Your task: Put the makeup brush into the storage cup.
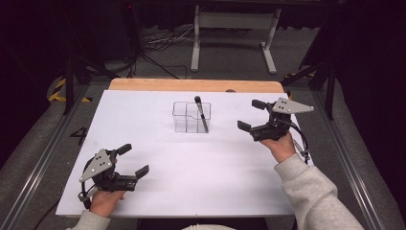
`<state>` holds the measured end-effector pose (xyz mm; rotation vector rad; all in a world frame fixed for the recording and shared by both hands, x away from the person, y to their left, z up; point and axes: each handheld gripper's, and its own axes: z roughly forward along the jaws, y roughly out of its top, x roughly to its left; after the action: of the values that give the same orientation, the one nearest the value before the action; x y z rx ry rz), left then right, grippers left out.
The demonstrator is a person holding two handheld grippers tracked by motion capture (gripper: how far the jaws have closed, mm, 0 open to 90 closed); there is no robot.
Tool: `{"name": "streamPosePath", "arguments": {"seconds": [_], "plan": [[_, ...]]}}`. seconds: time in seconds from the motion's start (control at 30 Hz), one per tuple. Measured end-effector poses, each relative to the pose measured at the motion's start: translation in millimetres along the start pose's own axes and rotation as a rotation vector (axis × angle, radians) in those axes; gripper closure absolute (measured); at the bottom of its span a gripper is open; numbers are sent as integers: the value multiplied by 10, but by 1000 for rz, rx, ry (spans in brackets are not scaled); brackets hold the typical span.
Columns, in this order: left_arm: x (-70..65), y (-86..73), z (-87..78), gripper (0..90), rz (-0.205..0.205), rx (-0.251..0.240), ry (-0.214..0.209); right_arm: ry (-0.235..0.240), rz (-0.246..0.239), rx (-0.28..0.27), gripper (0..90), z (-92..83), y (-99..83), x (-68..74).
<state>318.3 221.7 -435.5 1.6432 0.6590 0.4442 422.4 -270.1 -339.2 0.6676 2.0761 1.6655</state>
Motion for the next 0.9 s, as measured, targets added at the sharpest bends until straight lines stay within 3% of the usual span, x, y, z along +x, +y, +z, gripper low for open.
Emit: {"name": "streamPosePath", "arguments": {"seconds": [0.57, 0.73, 0.9], "plan": [[12, 3, -18, 3, -7, -9, -11, -65, -37, 6, 0, -425, -244, 65], [-6, 5, -11, 3, 0, -5, -13, -73, -13, 16, 0, -500, -370, 67], [-8, 6, -5, 3, 7, -3, -15, -66, -17, 5, 0, -569, -467, 95]]}}
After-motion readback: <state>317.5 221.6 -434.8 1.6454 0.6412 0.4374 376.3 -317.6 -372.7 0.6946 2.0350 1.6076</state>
